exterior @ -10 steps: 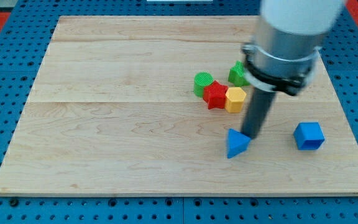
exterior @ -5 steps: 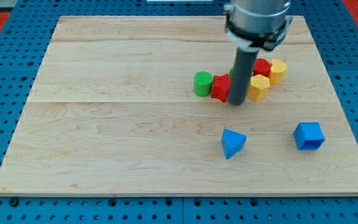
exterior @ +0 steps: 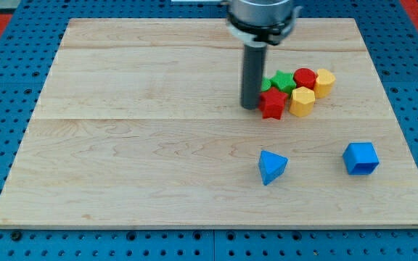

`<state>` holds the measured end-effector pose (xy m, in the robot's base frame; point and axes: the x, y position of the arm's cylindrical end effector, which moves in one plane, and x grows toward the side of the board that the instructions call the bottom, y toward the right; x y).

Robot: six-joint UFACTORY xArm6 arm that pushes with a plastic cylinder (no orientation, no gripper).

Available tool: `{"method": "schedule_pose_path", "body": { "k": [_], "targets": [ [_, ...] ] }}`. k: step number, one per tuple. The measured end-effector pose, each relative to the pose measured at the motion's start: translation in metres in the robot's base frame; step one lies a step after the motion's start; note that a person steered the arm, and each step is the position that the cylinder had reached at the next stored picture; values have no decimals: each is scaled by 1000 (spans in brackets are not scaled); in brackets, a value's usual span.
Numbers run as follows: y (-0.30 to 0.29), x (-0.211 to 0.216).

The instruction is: Push the green star along with the red star into the blue triangle

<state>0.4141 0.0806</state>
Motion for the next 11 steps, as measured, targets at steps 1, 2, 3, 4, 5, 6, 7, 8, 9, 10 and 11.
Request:
{"method": "schedule_pose_path", "body": {
  "k": [1, 2, 3, 4, 5, 6, 7, 8, 9, 10, 11],
  "targets": [
    [-32, 0],
    [-50, -43],
    [7, -119],
    [38, -101],
    [40, -47],
    [36, -42],
    [38, -7],
    [58, 21],
    [79, 35],
    [80, 66],
    [96, 100]
  ]
}}
